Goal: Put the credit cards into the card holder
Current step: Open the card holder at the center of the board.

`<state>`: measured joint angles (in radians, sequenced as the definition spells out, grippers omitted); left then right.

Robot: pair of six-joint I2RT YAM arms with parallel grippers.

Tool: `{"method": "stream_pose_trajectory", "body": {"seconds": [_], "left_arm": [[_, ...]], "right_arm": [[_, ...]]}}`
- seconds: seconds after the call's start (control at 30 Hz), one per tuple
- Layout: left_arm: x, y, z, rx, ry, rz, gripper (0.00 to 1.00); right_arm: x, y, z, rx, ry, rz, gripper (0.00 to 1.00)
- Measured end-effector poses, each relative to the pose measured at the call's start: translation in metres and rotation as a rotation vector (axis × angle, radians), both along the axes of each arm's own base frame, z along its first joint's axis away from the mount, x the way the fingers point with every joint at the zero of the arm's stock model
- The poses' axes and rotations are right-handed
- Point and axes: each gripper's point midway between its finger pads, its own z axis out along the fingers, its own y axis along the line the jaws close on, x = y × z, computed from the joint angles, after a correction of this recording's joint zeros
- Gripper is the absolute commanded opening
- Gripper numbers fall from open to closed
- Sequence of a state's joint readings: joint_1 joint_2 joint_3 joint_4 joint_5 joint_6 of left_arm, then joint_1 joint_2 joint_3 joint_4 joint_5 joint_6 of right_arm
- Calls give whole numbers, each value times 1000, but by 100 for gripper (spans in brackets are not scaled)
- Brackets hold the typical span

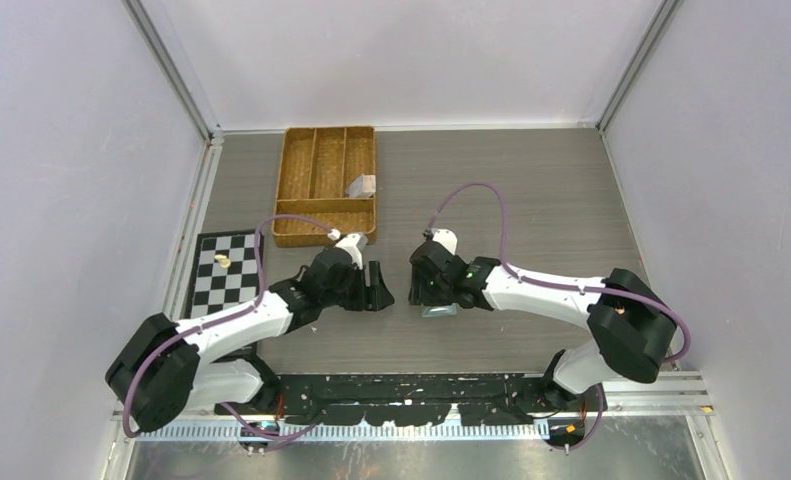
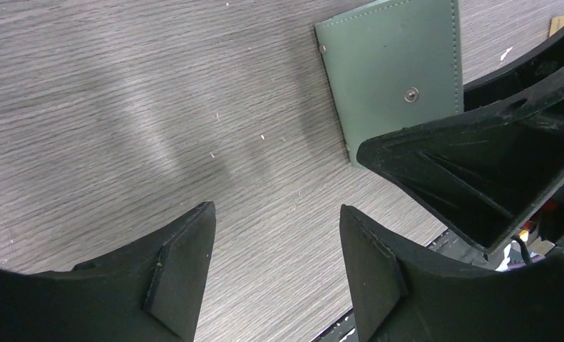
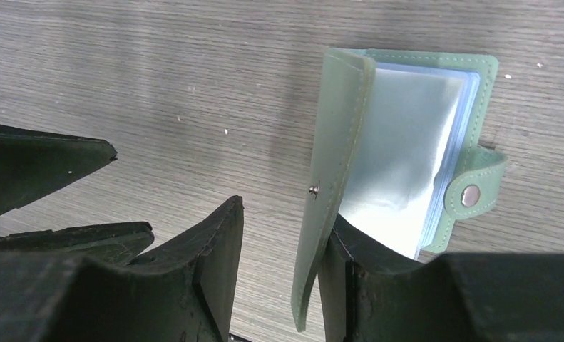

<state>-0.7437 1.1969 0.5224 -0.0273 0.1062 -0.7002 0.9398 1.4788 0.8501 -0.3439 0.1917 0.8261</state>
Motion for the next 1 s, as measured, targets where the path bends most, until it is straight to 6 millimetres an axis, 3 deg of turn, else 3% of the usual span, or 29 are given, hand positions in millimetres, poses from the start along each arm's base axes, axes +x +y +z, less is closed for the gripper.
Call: {"method": "stream_pose_trajectory", "body": {"seconds": [0.53,1.0], "left_arm": [[11,22,11,-49,-35,88,67],[0,16,15,-98,-96,-31,67]], "right_arm": [[4,28,26,125,-76,33,44],[29,31,34,149,-181,-48,40]]}}
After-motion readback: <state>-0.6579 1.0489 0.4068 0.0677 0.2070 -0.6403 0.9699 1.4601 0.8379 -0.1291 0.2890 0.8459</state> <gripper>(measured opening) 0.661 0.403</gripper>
